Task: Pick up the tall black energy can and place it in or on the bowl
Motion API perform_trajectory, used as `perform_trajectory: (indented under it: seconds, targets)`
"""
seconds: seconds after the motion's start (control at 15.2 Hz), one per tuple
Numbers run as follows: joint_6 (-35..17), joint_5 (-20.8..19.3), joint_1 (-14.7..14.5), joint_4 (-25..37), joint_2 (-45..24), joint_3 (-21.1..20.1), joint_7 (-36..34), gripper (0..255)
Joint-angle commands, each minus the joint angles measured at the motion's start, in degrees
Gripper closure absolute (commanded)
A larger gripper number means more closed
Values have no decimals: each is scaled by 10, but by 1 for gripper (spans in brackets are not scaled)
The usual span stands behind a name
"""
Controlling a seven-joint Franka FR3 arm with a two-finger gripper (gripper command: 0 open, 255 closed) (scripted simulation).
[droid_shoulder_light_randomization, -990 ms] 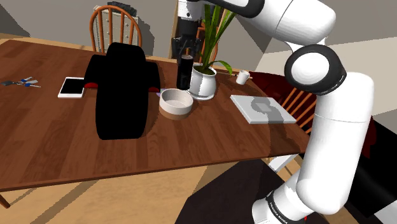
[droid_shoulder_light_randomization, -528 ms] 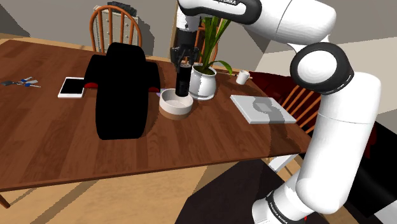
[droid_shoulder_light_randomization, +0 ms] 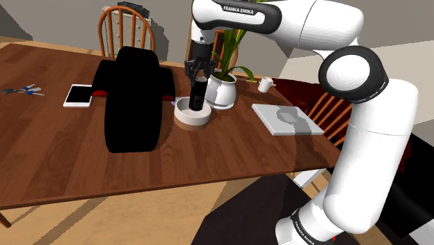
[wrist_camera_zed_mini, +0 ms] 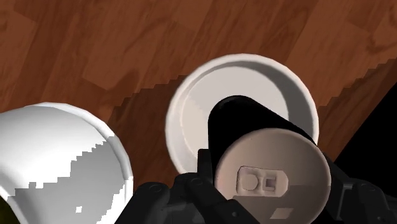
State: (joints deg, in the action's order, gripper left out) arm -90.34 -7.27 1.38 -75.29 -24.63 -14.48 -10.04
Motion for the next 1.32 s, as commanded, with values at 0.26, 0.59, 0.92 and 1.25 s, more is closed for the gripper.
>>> perform_trajectory:
  seconds: [0.26,0.59,0.92,1.25]
  targets:
    - [-1,0,0,-1,0,0,0,255]
    - [-1,0,0,-1,0,0,0,0]
    - [91,-7,-15,127,-36,0,1,0]
    - [91,-7,-15,127,-36,0,1,0]
